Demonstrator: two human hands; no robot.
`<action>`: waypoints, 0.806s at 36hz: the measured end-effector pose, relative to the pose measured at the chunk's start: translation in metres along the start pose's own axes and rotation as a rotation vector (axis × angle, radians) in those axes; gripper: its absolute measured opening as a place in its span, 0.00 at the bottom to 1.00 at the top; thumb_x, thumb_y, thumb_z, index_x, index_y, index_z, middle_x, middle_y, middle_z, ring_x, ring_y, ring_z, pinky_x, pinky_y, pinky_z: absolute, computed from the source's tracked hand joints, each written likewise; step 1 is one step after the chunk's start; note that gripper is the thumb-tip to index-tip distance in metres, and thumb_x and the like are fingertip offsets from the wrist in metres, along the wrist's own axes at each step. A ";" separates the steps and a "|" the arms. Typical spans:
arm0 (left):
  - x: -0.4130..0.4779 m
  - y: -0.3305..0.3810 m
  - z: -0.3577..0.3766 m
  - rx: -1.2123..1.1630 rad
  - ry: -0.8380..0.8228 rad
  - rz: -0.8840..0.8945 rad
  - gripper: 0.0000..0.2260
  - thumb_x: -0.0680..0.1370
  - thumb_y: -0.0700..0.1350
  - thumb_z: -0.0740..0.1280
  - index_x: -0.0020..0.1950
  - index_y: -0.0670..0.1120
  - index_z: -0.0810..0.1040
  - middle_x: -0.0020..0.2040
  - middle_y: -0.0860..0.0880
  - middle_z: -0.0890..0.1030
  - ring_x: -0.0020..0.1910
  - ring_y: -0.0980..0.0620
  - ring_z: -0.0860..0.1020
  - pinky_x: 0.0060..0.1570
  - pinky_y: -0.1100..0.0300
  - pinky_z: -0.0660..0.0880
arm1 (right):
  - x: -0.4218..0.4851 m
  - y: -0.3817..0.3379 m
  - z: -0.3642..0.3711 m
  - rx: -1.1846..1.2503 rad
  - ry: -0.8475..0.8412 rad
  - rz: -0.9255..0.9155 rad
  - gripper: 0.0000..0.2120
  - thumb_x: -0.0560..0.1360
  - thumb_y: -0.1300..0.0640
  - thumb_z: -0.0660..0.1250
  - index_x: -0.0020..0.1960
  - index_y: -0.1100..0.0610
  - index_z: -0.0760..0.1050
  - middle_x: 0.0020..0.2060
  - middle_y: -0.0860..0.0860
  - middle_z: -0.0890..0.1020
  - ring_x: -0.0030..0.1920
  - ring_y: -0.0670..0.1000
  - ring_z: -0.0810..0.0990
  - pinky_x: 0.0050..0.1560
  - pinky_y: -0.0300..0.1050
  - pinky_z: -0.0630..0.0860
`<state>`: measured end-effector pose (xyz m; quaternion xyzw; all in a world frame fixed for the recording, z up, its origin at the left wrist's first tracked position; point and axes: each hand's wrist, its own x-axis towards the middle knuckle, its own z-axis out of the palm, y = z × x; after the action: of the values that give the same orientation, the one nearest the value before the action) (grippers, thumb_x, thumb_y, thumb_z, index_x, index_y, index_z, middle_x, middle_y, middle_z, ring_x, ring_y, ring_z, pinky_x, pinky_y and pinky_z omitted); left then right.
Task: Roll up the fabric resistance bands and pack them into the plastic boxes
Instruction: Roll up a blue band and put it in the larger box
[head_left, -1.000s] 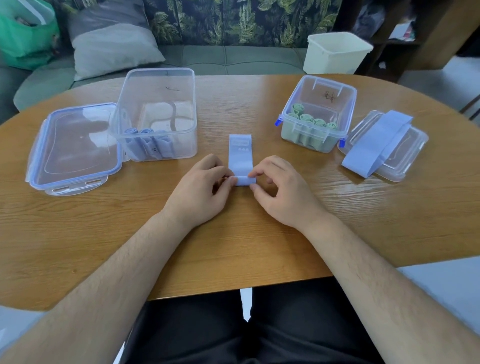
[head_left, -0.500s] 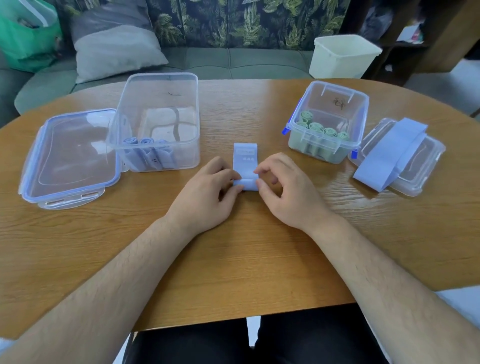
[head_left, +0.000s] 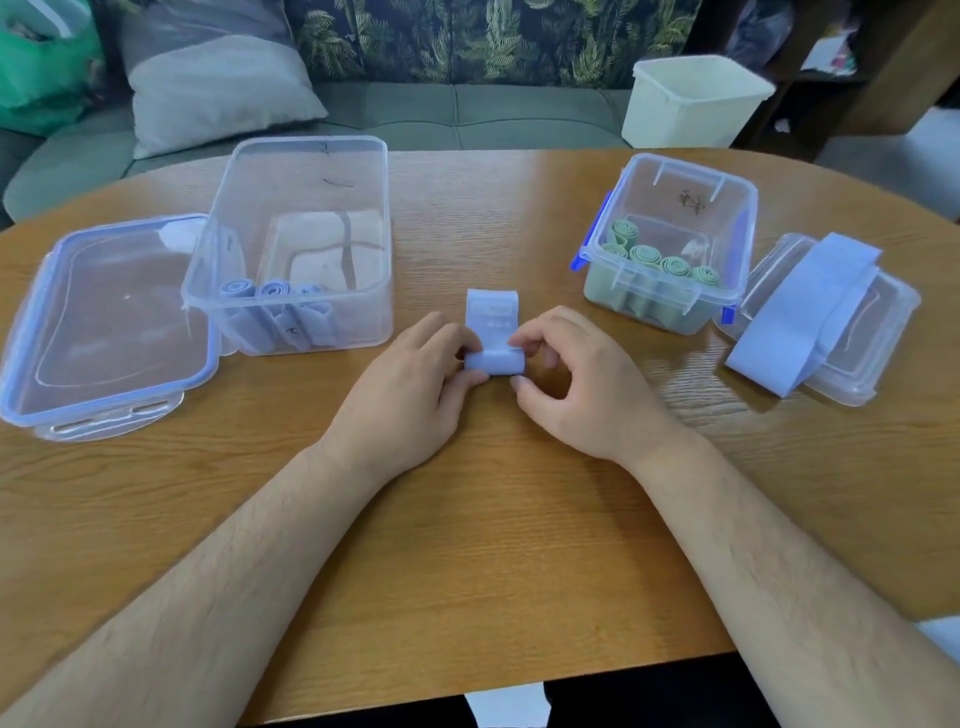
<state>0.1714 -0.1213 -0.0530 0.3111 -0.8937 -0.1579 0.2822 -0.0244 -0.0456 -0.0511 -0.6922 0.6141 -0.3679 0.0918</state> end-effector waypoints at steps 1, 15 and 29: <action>0.000 0.000 0.000 0.002 -0.001 0.004 0.08 0.80 0.47 0.69 0.57 0.45 0.77 0.47 0.57 0.69 0.43 0.59 0.69 0.46 0.64 0.67 | 0.000 0.000 0.000 0.000 0.003 0.001 0.15 0.70 0.61 0.73 0.55 0.54 0.76 0.45 0.43 0.75 0.44 0.45 0.74 0.50 0.34 0.71; -0.002 -0.001 0.001 -0.012 0.001 0.040 0.14 0.78 0.49 0.71 0.60 0.47 0.75 0.51 0.56 0.71 0.45 0.60 0.68 0.50 0.65 0.67 | 0.000 -0.001 0.001 0.024 0.024 0.066 0.07 0.70 0.56 0.72 0.48 0.53 0.78 0.44 0.44 0.74 0.43 0.48 0.74 0.47 0.40 0.74; -0.002 -0.003 0.003 0.022 0.054 0.102 0.08 0.81 0.44 0.68 0.56 0.41 0.80 0.53 0.47 0.74 0.48 0.53 0.73 0.52 0.60 0.71 | -0.001 -0.001 0.000 0.005 -0.007 0.010 0.12 0.70 0.55 0.70 0.52 0.52 0.73 0.46 0.42 0.71 0.43 0.48 0.74 0.48 0.46 0.75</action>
<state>0.1722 -0.1224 -0.0579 0.2724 -0.9021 -0.1251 0.3104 -0.0239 -0.0449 -0.0511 -0.6903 0.6162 -0.3666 0.0973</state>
